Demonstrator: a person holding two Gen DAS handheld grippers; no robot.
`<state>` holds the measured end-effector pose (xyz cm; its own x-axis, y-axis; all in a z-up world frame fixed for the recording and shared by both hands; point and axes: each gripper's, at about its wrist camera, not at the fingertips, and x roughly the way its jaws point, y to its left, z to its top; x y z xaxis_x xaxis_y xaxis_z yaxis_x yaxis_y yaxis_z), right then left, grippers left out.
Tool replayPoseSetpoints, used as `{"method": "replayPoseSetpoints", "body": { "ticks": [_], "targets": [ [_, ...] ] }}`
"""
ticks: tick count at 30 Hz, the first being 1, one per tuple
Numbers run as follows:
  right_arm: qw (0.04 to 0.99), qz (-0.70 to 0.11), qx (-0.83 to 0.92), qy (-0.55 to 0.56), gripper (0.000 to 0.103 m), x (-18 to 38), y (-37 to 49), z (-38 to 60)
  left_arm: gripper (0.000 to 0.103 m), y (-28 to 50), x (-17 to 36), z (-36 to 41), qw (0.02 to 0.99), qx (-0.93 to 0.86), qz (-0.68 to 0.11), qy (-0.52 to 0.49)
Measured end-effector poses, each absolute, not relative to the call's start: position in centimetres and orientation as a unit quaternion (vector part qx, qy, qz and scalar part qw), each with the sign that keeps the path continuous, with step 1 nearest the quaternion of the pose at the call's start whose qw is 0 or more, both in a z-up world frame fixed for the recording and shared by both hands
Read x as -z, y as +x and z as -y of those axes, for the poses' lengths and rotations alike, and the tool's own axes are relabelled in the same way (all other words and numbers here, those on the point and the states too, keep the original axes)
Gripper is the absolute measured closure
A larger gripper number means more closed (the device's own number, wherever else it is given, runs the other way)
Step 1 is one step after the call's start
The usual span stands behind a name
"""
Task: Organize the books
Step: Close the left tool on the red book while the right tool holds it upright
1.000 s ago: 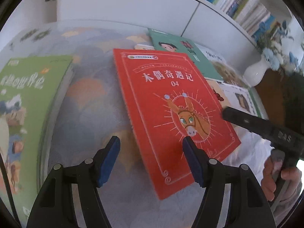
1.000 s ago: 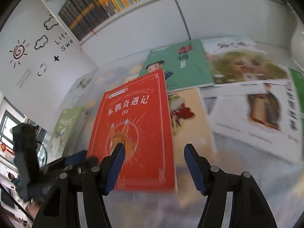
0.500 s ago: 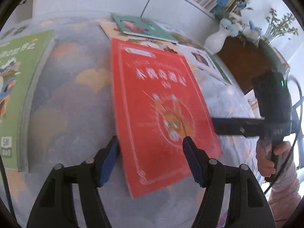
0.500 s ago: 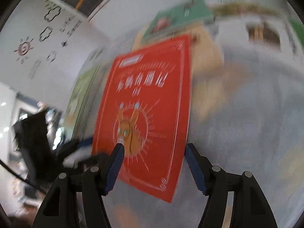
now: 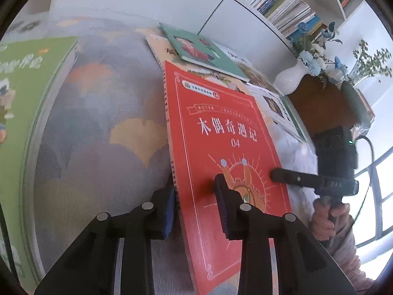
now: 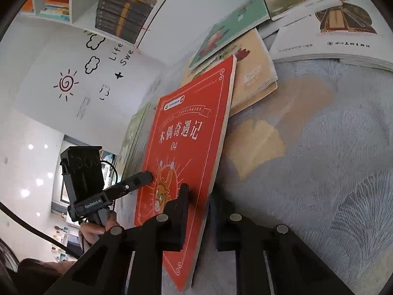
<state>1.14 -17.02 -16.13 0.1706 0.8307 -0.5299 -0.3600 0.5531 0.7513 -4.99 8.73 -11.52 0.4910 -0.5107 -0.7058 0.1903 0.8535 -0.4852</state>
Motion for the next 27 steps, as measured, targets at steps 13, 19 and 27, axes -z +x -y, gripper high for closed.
{"method": "replayPoseSetpoints", "body": {
  "ticks": [13, 19, 27],
  "targets": [
    [0.741, -0.486, -0.405, 0.224, 0.091, 15.8, -0.3, 17.4, 0.072, -5.4, 11.4, -8.2, 0.865, 0.203, -0.439, -0.133],
    [0.738, -0.486, -0.409, 0.227, 0.091, 15.8, 0.1, 17.3, 0.071, -5.5, 11.4, -8.1, 0.867, 0.203, -0.435, -0.130],
    [0.743, -0.482, -0.407, 0.224, 0.091, 15.7, 0.0, 17.1, 0.071, -5.6, 11.4, -7.9, 0.870, 0.202, -0.432, -0.123]
  ]
}}
